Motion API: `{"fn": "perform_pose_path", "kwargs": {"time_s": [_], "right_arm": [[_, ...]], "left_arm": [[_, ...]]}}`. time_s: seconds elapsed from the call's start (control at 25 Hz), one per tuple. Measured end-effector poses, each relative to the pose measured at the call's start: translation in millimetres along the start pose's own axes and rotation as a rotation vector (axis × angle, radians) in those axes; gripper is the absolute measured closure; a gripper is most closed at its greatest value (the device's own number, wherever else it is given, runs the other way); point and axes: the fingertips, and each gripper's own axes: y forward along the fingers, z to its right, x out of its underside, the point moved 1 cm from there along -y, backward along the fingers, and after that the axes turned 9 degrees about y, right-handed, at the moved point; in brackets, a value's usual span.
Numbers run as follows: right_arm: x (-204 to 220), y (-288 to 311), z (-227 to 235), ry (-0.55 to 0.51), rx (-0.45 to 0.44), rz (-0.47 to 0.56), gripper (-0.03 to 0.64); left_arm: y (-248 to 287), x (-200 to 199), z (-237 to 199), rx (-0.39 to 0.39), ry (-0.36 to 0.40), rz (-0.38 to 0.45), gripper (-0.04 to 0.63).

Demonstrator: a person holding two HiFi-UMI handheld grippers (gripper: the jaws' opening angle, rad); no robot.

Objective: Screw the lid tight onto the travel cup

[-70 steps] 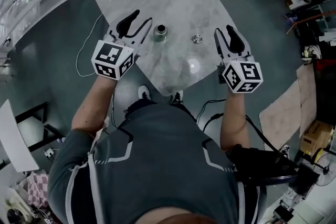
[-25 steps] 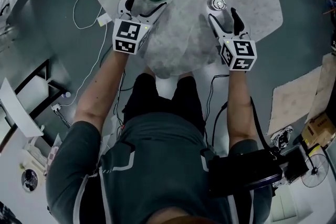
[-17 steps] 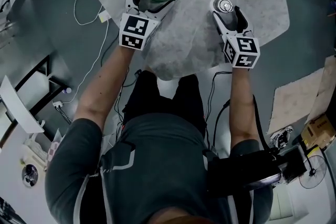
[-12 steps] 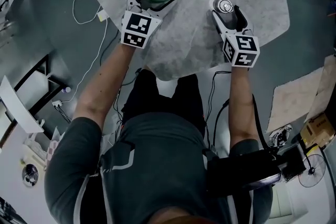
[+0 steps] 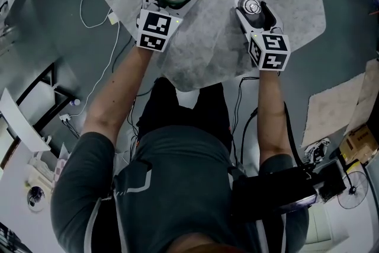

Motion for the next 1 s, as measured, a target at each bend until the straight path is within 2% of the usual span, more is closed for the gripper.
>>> {"fn": "perform_pose_path", "kwargs": {"time_s": [0.32,0.44,0.56,0.8,1.0], "right_arm": [[-5.3,2.5,1.6,-0.010,0.018,-0.015,0.288],[-7.7,4.7,6.3,-0.009,0.042,-0.007,0.337],[-5.6,5.3,4.5,-0.005,0.048,-0.008,0.337],[-16.3,-10.6,-3.0,0.020,0.003,0.010,0.339],[-45.0,-50.2,-18.4,0.032,-0.055,0.058,0.339]], "left_arm": [[5.1,-15.0,7.3,0.015,0.026,0.031,0.189],[7.3,-17.6,5.3,0.004,0.015,0.051,0.190],[6.5,-14.4,2.8,0.020,0.018,0.056,0.192],[-5.0,-21.7,7.1,0.060,0.033,0.041,0.195],[-38.9,-66.0,20.6,0.119,0.063,0.083,0.195]]}}
